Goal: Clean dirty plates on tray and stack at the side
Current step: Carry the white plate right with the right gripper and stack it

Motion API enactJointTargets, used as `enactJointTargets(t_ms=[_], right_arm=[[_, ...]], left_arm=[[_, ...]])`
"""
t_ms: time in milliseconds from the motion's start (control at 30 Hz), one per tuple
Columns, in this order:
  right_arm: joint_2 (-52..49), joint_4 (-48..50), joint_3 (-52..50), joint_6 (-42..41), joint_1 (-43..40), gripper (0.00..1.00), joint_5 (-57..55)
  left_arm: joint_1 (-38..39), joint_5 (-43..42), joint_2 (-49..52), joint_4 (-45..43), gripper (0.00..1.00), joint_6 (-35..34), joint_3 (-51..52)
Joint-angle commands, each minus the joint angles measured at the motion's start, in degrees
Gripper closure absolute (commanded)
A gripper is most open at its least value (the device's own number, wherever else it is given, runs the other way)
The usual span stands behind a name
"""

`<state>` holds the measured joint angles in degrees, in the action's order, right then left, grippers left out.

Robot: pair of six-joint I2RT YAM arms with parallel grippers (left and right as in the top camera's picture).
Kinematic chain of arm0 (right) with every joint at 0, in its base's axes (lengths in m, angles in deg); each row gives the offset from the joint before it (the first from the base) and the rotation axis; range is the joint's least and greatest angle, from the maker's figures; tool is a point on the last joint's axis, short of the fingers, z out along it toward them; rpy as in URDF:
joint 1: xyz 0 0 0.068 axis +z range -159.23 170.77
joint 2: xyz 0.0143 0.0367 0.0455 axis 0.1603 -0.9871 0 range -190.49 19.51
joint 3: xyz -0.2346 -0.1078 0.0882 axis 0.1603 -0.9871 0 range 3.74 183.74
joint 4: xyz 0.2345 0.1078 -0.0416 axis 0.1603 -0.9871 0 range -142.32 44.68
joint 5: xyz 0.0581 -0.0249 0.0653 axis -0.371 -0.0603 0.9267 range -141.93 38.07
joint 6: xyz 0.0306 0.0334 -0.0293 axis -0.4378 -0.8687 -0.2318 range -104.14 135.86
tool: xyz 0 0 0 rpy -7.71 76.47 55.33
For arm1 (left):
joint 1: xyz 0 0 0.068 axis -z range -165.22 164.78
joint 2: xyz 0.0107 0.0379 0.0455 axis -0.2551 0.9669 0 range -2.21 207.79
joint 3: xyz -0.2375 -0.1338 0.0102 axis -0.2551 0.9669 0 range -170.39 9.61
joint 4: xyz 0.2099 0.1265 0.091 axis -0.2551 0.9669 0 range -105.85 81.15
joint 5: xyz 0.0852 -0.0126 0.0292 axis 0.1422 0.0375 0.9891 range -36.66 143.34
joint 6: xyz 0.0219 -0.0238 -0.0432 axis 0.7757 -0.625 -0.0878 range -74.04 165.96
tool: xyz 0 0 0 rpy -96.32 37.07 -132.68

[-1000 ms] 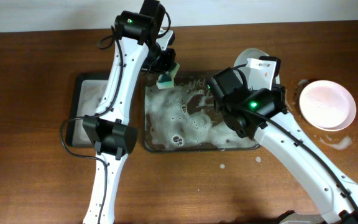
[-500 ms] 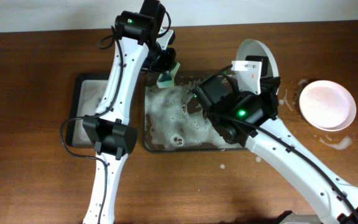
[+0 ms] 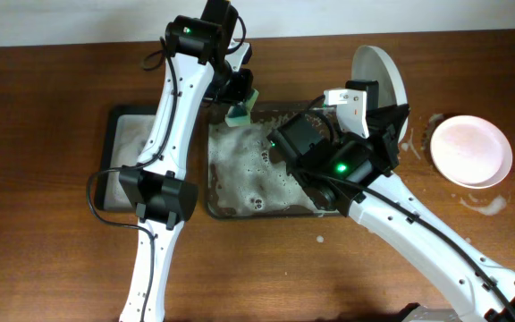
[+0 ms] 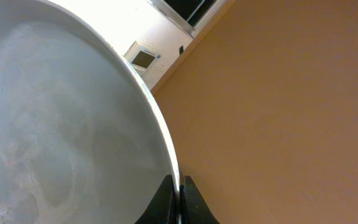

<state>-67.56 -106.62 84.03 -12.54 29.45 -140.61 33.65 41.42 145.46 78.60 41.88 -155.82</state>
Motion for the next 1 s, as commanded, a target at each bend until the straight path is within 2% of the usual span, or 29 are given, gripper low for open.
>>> enactJointTargets(t_ms=[0,200,300,400,433,500,600,700,767,800,833,900,967], right_arm=[[-0.4,0.0,0.2,-0.3,0.5,0.96,-2.6],[-0.4,0.2,0.2,-0.3,0.5,0.96,-1.1],[-0.4,-0.1,0.2,-0.3,1.5,0.96,11.8],[-0.1,-1.0,0.2,-0.6,0.0,0.96,4.2],[0.0,-0.1,0.2,-0.6,-0.4,0.96,6.1],[-0.1,-1.1,0.2,-0.5,0.2,0.96,18.2],[0.2,-4.9,0.2,-3.8,-1.4,0.96,13.1],[0.2,-3.5,0.2,-3.0,-0.3,0.96,23.2],[0.4,-6.2,0.2,-6.9,-1.5,0.96,15.0],[1.3,-4.0,0.2,-9.8,-3.7,0.96,19.5],[1.7,-1.4,0.2,-5.9,-5.4,0.96,33.0],[1.5,-1.2,0.2,-4.9,-7.9,0.96,41.9],[1.6,-0.1,0.2,-4.7,-13.8,0.96,52.0]], left_arm=[[0.2,0.2,1.5,-0.1,1.00,1.1,-0.6],[0.2,0.2,1.5,-0.1,1.00,1.1,-0.6],[0.2,0.2,1.5,-0.3,1.00,1.1,-0.6],[0.2,0.2,1.5,0.0,1.00,1.1,-0.6],[0.2,0.2,1.5,-0.1,1.00,1.1,-0.6],[0.2,0.2,1.5,-0.6,1.00,1.1,-0.6],[0.2,0.2,1.5,-0.4,1.00,0.9,-0.6],[0.2,0.2,1.5,-0.6,1.00,0.9,-0.6],[0.2,0.2,1.5,-0.4,1.00,0.8,-0.6],[0.2,0.2,1.5,-0.5,1.00,0.9,-0.6],[0.2,0.2,1.5,-0.5,1.00,0.9,-0.6],[0.2,0.2,1.5,-0.5,1.00,0.9,-0.6],[0.5,0.2,1.5,-0.6,1.00,0.9,-0.6]])
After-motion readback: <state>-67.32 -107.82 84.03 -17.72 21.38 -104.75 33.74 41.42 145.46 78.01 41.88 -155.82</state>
